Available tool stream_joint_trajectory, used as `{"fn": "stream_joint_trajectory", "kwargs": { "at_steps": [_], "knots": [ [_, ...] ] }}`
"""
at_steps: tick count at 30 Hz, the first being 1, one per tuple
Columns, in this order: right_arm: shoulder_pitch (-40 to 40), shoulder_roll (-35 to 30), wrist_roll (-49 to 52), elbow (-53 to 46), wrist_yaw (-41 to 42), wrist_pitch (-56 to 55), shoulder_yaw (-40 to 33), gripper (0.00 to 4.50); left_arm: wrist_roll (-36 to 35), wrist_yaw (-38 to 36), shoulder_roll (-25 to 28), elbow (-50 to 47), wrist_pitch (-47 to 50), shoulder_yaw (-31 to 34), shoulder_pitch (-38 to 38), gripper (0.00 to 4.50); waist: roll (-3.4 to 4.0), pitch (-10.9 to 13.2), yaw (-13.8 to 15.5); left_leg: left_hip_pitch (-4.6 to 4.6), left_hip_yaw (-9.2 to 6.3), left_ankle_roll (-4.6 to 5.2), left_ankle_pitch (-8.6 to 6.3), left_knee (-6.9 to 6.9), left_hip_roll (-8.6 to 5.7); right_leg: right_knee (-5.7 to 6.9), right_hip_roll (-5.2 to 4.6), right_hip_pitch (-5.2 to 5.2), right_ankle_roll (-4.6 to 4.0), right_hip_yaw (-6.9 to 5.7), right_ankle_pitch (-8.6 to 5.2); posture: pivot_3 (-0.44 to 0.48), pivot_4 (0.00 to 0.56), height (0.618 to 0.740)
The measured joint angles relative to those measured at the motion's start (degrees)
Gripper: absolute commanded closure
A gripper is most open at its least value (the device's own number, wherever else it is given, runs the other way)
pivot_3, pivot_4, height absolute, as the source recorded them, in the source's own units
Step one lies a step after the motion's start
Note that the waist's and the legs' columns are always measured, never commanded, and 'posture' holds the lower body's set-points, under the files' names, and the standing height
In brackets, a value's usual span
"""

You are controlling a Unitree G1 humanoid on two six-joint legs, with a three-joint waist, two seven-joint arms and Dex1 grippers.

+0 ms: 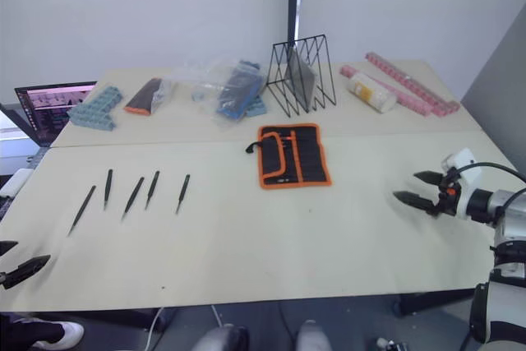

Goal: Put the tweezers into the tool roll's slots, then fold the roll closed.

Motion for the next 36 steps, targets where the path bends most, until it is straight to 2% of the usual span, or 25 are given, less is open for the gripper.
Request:
{"fn": "stream_joint_trajectory", "kwargs": {
  "at_steps": [4,11,16,19,22,25,29,36],
  "knots": [
    [1.98,0.51,1.18,-2.87,-0.37,0.55,-0.27,0.05,-2.11,-0.24,-0.33,-2.5,3.05,1.0,0.43,0.0,-0.02,-0.01,0.0,-0.01,0.0,0.0,0.0,0.0,0.02,0.02,0.01,-0.01,0.0,0.0,0.0,0.0,0.15,0.74],
    [3.65,6.4,5.62,-15.95,-2.39,9.61,-0.25,0.05,-6.78,1.75,-3.94,-18.95,10.43,4.21,4.57,0.0,-0.01,-0.01,-0.09,-0.03,0.0,-0.01,0.0,0.02,0.08,0.07,0.01,-0.05,0.0,0.07,0.0,0.0,0.15,0.74],
    [4.0,14.3,7.76,-30.48,-11.15,18.59,0.61,0.05,-12.14,8.36,-10.56,-38.01,18.67,4.16,5.74,0.0,-0.11,-0.02,0.19,-0.13,-0.01,-0.05,-0.01,0.1,0.13,0.08,0.02,-0.09,-0.02,0.07,0.01,0.0,0.15,0.74],
    [4.0,19.59,8.87,-38.56,-18.06,24.12,1.54,0.05,-15.76,12.23,-12.48,-48.65,23.97,1.88,5.71,0.0,-0.11,-0.03,0.41,-0.21,-0.01,-0.06,-0.01,0.15,0.1,0.13,0.02,-0.2,-0.02,0.11,0.02,0.0,0.15,0.74],
    [2.98,25.75,6.97,-45.26,-28.69,29.48,4.45,0.05,-16.84,15.6,-13.69,-55.92,28.16,-2.58,6.16,0.0,-0.12,-0.04,0.38,-0.42,-0.01,-0.1,0.01,0.18,0.08,0.27,0.04,-0.5,-0.03,0.14,0.03,0.0,0.15,0.74],
    [-0.02,29.66,6.71,-44.86,-34.64,35.34,5.79,0.05,-18.68,18.53,-14.89,-60.6,31.52,-6.3,4.35,0.0,-0.12,-0.04,0.47,-0.7,-0.01,-0.13,0.03,0.41,0.03,0.55,0.04,-0.79,-0.04,0.14,0.03,0.0,0.15,0.74],
    [-2.94,34.55,9.04,-43.41,-41.93,43.68,3.94,0.05,-21.84,21.84,-14.86,-66.58,35.05,-8.39,1.92,0.0,-0.14,-0.05,0.89,-0.7,-0.01,-0.14,0.04,0.43,0.0,0.57,0.04,-0.79,-0.04,0.12,0.03,0.0,0.15,0.74],
    [-1.4,40.71,13.7,-44.37,-46.09,52.04,2.84,0.05,-24.91,24.71,-13.98,-69.97,39.08,-8.87,1.35,0.0,-0.14,-0.05,0.7,-0.64,-0.01,-0.14,0.04,0.43,0.0,0.62,0.09,-0.78,-0.04,0.12,0.03,0.0,0.15,0.74]
  ]
}}
